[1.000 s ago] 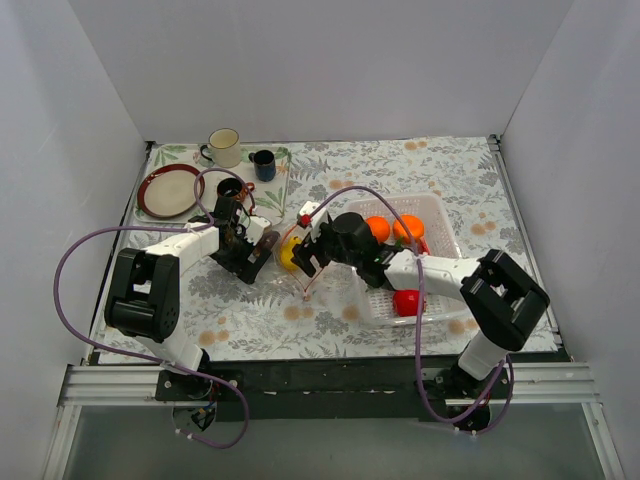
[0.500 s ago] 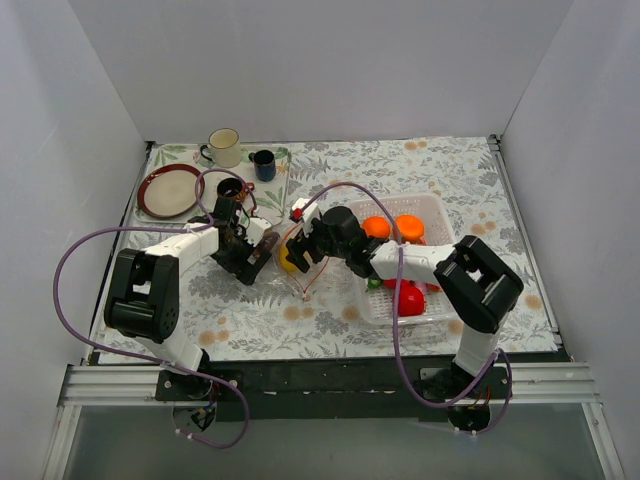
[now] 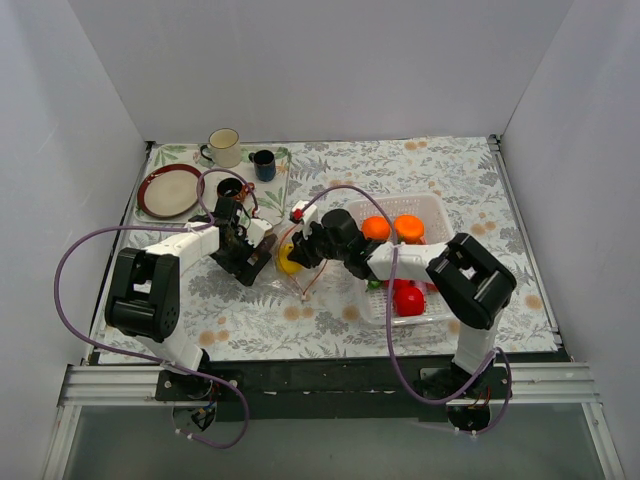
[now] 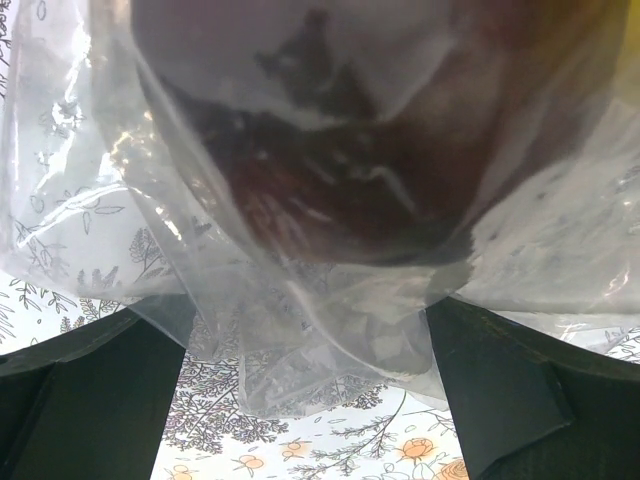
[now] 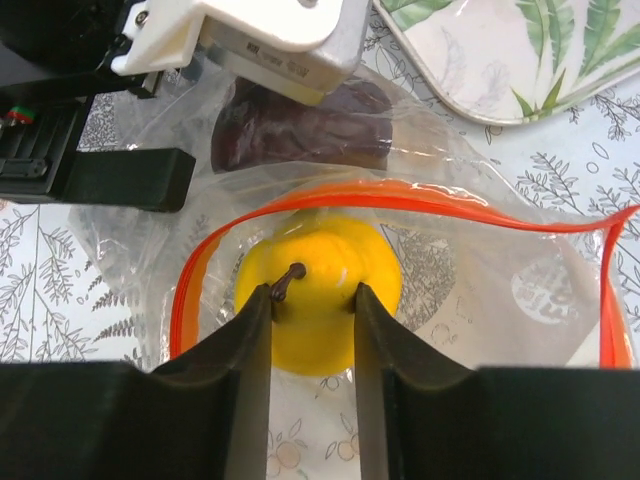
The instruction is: Open the zip-top bag and remove the fake food
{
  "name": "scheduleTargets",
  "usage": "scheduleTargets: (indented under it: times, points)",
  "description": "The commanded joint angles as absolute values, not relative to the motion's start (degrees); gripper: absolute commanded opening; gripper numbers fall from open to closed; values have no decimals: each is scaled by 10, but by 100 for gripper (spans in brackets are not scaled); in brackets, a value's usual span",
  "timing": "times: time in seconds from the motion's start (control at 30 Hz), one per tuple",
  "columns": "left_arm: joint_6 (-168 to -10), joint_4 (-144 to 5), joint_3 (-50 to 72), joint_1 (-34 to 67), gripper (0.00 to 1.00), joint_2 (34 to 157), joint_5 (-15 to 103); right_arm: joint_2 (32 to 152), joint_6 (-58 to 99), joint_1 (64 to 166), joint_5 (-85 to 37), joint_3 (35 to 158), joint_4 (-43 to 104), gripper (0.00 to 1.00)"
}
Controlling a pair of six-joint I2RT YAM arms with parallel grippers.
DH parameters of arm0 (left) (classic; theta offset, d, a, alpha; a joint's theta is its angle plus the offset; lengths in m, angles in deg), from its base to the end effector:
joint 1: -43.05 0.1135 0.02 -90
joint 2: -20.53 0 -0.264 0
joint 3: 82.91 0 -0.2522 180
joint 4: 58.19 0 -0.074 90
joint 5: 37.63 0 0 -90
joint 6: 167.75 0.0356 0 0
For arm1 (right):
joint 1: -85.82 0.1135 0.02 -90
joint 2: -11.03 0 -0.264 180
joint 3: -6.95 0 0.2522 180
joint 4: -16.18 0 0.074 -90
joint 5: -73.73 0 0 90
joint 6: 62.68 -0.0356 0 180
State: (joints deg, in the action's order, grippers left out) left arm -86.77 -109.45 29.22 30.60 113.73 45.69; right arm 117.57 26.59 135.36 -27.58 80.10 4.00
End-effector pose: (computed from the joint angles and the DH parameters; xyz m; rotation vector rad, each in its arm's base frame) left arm 0.2804 -0.0661 0.1628 0.1076 2.9226 -0.2317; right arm 0.2590 0.3144 0.1884 -0.9538 1.7726 0.7640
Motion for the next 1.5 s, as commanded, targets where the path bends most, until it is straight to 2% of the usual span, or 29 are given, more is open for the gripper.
scheduleTargets:
  times: [0.0, 0.33, 0.4, 0.47, 0.5, 0.7, 0.73, 0.8, 0.83, 0.87, 1.0, 1.17, 1.37, 1.47]
  points:
    - [-859, -1119, 291, 309, 98, 1147, 461, 1106, 258, 1353, -278, 768, 5, 29]
    - [-864, -1115, 289, 309, 98, 1155, 465, 887, 288, 1353, -195, 678, 71, 24]
    - [-865, -1113, 291, 309, 98, 1157, 464, 829, 306, 1352, -133, 657, 87, 22]
    - [-866, -1115, 288, 309, 98, 1155, 461, 784, 314, 1343, -44, 645, 95, 6]
    - [-871, -1125, 274, 309, 98, 1154, 460, 772, 311, 1336, -11, 630, 97, 1]
    - [-915, -1248, 120, 309, 98, 1138, 390, 771, 278, 1264, 217, 628, 145, 1]
    - [-916, -1262, 79, 309, 98, 1137, 372, 780, 264, 1262, 237, 637, 168, 7]
    - [-922, -1301, 38, 309, 98, 1135, 355, 805, 252, 1262, 277, 651, 207, 42]
    - [-923, -1312, 8, 309, 98, 1136, 350, 812, 245, 1261, 285, 665, 218, 90]
    - [-926, -1320, -2, 310, 98, 1136, 342, 823, 239, 1262, 306, 675, 246, 99]
    - [-935, -1292, 14, 310, 98, 1128, 354, 810, 239, 1268, 306, 685, 240, 98]
    - [-950, -1200, 84, 310, 98, 1147, 406, 777, 297, 1308, 218, 680, 155, 99]
    - [-945, -1137, 107, 310, 98, 1172, 468, 854, 334, 1374, 123, 719, 126, 98]
    - [-929, -1129, 113, 310, 98, 1174, 490, 909, 336, 1387, 83, 741, 115, 92]
